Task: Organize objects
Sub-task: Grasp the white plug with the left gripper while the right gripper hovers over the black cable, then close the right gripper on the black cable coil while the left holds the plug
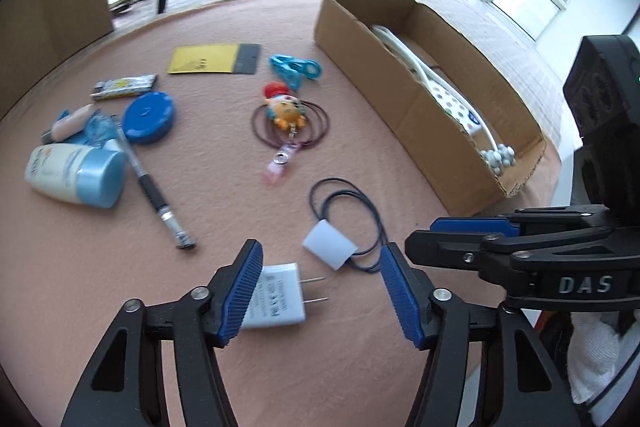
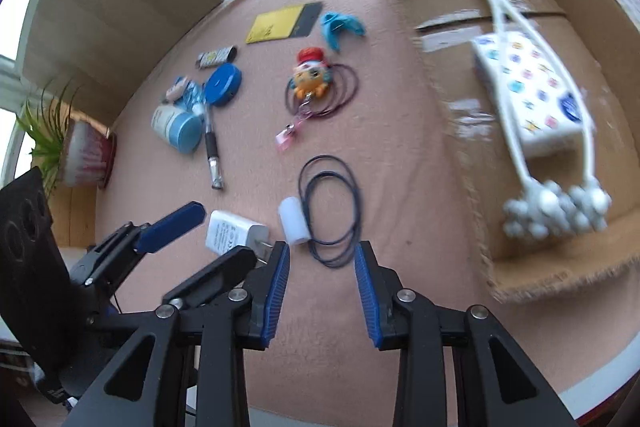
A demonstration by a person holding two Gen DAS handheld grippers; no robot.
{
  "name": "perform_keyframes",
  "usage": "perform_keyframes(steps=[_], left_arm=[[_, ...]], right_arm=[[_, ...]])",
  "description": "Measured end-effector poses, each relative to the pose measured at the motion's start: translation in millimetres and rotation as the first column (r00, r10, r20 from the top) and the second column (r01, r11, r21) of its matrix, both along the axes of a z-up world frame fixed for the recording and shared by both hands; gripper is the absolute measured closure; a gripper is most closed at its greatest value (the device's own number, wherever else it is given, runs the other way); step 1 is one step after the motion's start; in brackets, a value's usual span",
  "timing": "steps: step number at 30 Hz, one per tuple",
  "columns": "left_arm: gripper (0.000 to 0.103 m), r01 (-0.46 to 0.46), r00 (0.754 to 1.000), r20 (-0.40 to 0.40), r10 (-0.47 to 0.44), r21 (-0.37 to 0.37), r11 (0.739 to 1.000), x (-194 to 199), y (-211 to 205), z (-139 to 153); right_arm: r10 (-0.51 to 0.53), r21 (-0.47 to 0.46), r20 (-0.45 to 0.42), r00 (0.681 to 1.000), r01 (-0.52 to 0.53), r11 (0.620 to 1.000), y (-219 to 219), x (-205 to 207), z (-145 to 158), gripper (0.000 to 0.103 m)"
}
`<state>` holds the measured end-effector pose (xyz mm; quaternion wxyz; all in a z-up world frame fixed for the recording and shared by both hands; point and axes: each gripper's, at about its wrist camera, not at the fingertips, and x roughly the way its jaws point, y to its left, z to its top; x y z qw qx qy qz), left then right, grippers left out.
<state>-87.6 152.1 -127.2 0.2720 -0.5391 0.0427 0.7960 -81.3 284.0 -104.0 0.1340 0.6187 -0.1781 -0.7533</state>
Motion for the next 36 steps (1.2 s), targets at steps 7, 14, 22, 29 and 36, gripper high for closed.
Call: perform_keyframes(steps=[7,14,22,29,36], left_arm=[[0.054,0.086,0.996,-0.011,-0.087,-0.074,0.994,-12,22,-13],[0.073,0.119,0.992,0.045,-0.116,-0.073,0.99,-17,28,-27],[0.083,0.114,0.993,0.037,-0.111,-0.079,0.99,-7,8,-27],[0.094,0.057,0.998,0.04,-0.055,-0.049,0.997,-1,-18,-28],[0.096,-0.014,0.999,0.043,0.015,-0.017,1.0,3,-48,-26]], right_arm=[[-0.099,-0.02,-0.027,0.995,0.099,0.995,32,14,13,0.075],[-0.13,-0.059,-0.007,0.991,0.13,0.99,45,24,11,0.076],[-0.079,-0.043,-0.01,0.997,0.078,0.996,25,22,7,0.079],[-0.028,-0.002,-0.013,1.0,0.028,1.0,0,15,-3,0.08],[0.058,0.082,-0.07,0.996,-0.052,0.995,-32,-1,-7,0.08]])
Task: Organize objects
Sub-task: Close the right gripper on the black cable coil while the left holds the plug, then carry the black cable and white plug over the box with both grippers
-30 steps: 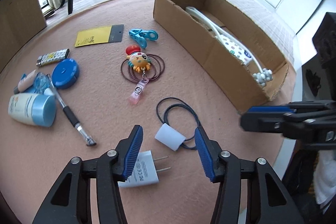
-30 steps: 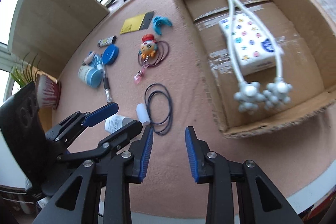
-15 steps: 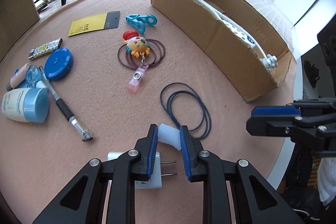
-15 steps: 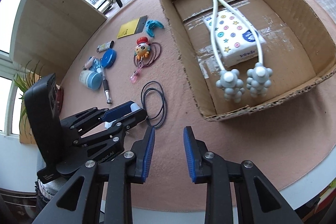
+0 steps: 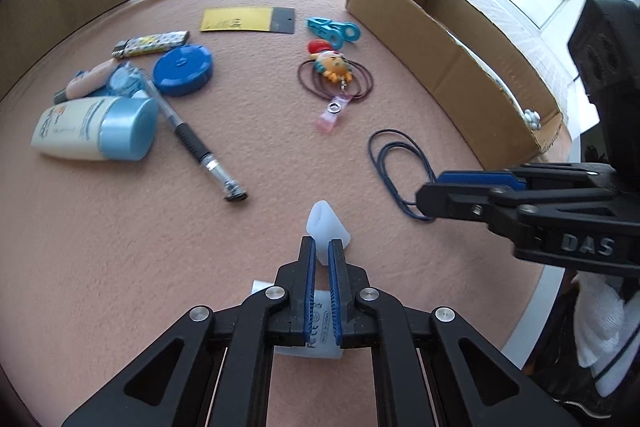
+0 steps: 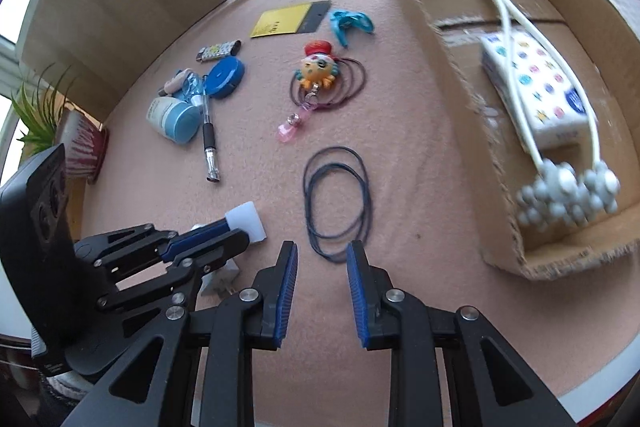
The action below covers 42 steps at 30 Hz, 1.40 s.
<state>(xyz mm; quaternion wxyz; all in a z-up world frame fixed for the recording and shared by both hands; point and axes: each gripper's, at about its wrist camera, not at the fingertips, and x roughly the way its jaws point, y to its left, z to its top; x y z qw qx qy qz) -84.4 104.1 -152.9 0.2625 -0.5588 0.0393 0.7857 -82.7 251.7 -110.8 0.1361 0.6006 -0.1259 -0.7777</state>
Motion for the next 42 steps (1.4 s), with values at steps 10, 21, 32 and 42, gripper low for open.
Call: perform_keyframes(steps=[10,21,32,42], left_arm=[[0.097,-0.066,0.998,-0.001,0.067,0.07,0.995,5,-21,10],[0.097,-0.108,0.994,-0.019,0.111,0.125,0.986,5,-33,26],[0.097,-0.115,0.992,-0.035,0.121,0.157,0.981,6,-32,40],[0.097,-0.085,0.992,-0.077,0.1,0.178,0.98,2,-12,63]], right_arm=[[0.216,0.226,-0.023,0.976,-0.206,0.952,-43,-15,-9,0.08],[0.279,0.255,-0.032,0.96,-0.262,0.931,-42,-12,-6,0.099],[0.164,0.091,-0.107,0.981,-0.155,0.984,-11,-1,39,0.099],[0.094,0.022,-0.186,0.978,-0.092,0.996,6,-5,77,0.099]])
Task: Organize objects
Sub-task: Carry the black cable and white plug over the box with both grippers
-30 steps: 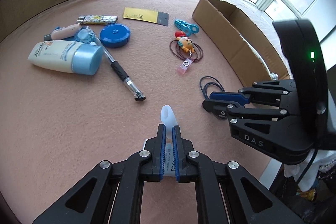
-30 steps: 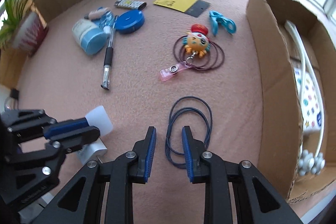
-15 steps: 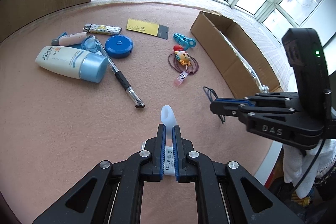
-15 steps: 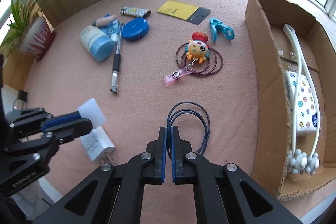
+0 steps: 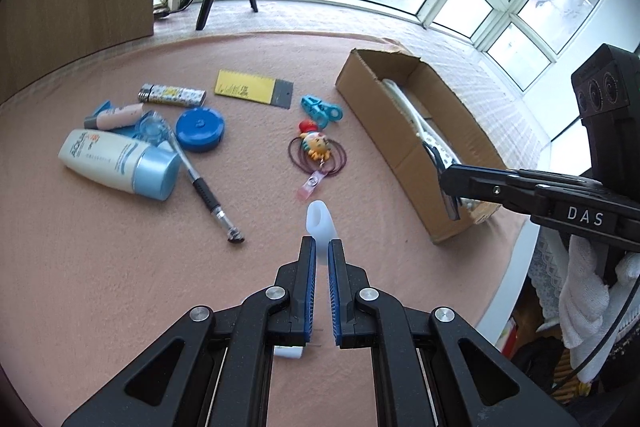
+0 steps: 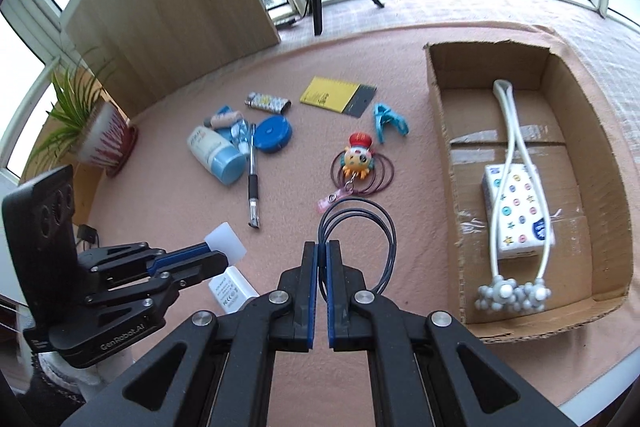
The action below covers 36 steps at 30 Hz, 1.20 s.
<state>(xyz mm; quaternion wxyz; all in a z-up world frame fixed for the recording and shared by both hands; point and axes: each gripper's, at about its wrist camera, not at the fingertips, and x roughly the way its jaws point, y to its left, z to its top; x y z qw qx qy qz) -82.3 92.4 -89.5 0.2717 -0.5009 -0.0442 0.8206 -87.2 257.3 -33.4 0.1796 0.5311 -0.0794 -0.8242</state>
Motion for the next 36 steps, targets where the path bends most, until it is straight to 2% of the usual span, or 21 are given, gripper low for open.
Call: perform_keyframes(steps=[6,12,23,29,36], left_arm=[[0.097,0.037,0.999,-0.033,-0.037,0.01,0.999,-7,27,16],[0.097,0.088,0.994,-0.065,-0.088,0.007,0.996,-15,67,26],[0.097,0.108,0.99,-0.093,-0.107,-0.001,0.994,-57,139,31],[0.097,0.108,0.99,-0.09,-0.109,-0.008,0.994,-71,171,26],[0.096,0.091,0.992,-0.09,-0.091,-0.012,0.996,-81,191,22]], right_arm=[[-0.05,0.0,-0.043,0.998,0.05,0.999,27,0,19,0.099],[-0.104,0.02,-0.061,0.993,0.105,0.994,61,-2,24,0.099],[-0.171,0.027,-0.033,0.985,0.172,0.985,119,-2,12,0.099],[-0.178,0.033,-0.009,0.984,0.179,0.983,137,-6,0,0.099],[-0.171,0.044,0.002,0.985,0.17,0.984,149,-14,-8,0.099]])
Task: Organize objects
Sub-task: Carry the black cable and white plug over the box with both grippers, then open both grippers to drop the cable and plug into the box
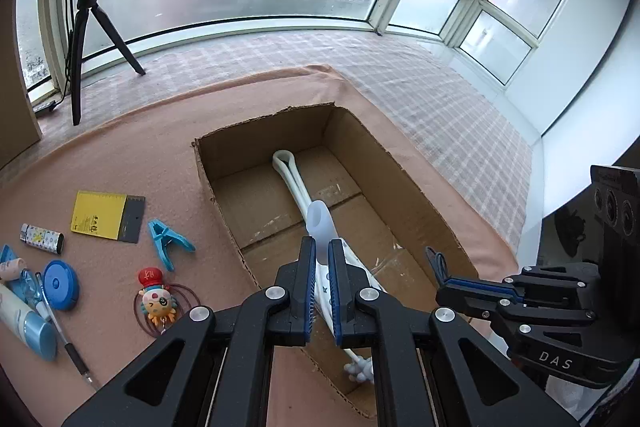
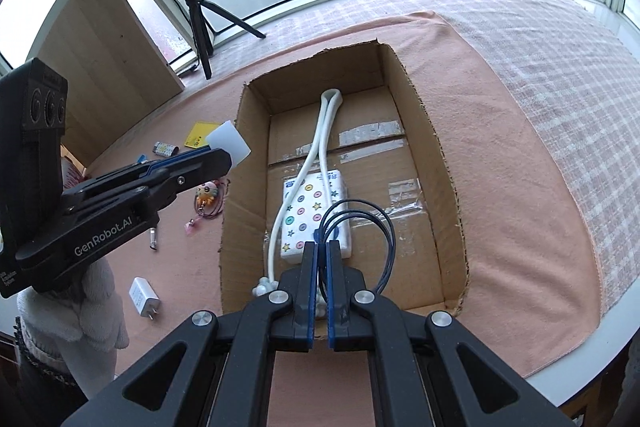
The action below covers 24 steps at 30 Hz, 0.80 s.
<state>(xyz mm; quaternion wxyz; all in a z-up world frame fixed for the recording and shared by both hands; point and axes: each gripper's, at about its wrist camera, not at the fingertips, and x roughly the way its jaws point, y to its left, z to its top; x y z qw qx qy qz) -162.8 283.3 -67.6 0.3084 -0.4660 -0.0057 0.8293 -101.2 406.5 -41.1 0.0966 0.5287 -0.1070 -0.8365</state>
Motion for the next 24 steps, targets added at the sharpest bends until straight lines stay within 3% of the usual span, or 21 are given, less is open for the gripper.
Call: perform_keyframes(steps=[3,5,7,10,19,24], left_arm=[[0.092,-0.007,1.0,-0.007,0.007,0.003,1.0,-2,1,0],[0.071,-0.015,1.0,0.0,0.015,-0.015,1.0,-4,2,-1],[0.065,-0.034,0.999,-0.016,0.033,-0.022,0.999,-4,-2,0],[0.064,-0.055,0.998,-0.007,0.054,-0.024,0.998,-4,-8,0],[0.064,-0.148,0.989,0.02,0.148,-0.011,0.989,-2,-58,4],[0.058,-0.218,0.976,0.016,0.219,-0.006,0.976,6,-104,11]], right_arm=[[0.003,0.003,0.003,1.0,-0.003,1.0,4,-4,-2,0.099],[0.01,-0.009,0.006,1.0,-0.01,1.0,6,-7,-3,0.099],[0.012,-0.012,0.011,1.0,-0.012,1.0,8,-9,-4,0.09],[0.002,-0.019,-0.011,1.0,-0.002,1.0,10,-9,-2,0.064],[0.02,-0.045,-0.022,1.0,-0.021,0.999,0,-14,1,0.064],[0.047,-0.052,-0.029,0.998,-0.049,0.997,-15,-14,3,0.064]])
